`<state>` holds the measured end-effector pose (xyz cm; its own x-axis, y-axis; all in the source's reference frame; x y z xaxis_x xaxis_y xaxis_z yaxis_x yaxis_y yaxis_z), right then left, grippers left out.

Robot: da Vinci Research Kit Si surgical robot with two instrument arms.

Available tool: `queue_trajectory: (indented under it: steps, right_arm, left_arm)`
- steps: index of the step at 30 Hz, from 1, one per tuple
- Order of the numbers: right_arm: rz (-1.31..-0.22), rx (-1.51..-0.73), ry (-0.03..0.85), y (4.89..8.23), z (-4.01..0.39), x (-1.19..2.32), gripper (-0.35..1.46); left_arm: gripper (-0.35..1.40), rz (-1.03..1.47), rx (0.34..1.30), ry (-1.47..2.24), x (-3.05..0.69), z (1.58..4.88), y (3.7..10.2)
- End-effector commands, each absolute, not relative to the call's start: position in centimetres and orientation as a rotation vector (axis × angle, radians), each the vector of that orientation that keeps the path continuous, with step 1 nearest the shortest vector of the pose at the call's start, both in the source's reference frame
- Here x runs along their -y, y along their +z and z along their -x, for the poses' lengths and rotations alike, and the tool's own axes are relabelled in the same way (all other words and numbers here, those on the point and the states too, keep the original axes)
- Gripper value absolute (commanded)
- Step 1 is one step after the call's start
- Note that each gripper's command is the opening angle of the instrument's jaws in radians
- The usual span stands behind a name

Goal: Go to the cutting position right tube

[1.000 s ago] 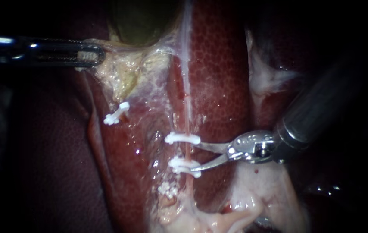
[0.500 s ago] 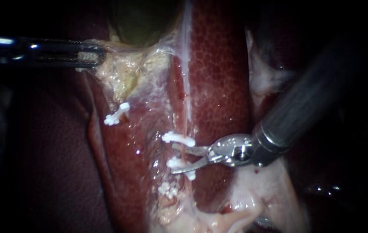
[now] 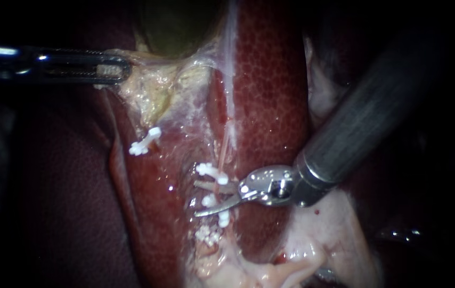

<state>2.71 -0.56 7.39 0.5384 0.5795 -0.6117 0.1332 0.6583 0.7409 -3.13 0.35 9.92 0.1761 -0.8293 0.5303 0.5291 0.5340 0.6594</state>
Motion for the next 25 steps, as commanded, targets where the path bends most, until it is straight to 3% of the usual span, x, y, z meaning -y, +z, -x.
queue_trajectory:
  steps: [1, 25]
  right_arm:
    - [-0.838, -0.992, 0.308, 7.39, -2.72, 0.55, 1.38]
    - [-0.848, -0.99, 0.313, 7.38, -2.73, 0.56, 1.38]
  left_arm:
    - [-0.35, -0.361, 0.993, -0.992, -0.34, 3.13, 9.92]
    - [-0.35, -0.361, 0.993, -0.992, -0.34, 3.14, 9.92]
